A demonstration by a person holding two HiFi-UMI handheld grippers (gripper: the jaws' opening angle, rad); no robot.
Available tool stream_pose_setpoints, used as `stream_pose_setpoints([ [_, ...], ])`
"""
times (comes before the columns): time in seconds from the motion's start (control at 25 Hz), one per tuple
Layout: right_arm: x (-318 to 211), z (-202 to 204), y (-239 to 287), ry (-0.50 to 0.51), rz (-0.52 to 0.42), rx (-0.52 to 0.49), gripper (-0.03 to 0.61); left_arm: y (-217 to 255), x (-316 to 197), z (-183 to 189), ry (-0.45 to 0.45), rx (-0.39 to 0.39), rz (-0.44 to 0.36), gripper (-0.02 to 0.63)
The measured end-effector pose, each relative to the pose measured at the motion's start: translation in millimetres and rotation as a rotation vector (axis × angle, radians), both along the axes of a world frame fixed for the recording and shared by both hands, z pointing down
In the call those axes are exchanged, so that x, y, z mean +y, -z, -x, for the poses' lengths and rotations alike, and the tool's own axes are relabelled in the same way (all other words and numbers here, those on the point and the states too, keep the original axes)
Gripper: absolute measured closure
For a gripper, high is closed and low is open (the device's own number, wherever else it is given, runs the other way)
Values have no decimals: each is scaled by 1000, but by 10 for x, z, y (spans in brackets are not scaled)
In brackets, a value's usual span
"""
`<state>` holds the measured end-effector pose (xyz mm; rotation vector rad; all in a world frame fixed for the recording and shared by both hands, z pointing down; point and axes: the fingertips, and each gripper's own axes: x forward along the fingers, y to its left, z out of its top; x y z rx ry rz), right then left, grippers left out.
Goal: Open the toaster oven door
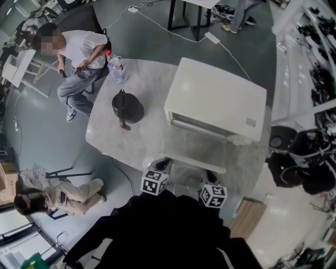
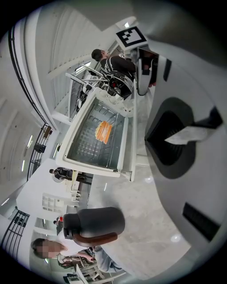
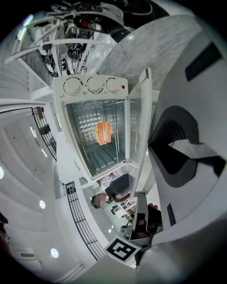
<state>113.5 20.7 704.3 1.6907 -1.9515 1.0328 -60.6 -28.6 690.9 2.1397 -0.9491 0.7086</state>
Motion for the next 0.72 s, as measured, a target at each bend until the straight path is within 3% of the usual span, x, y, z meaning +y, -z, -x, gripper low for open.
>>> stream_pose_setpoints([
  [0.72, 49, 32, -125, 0, 36, -24, 575, -123, 55, 26, -13, -30, 44, 611],
])
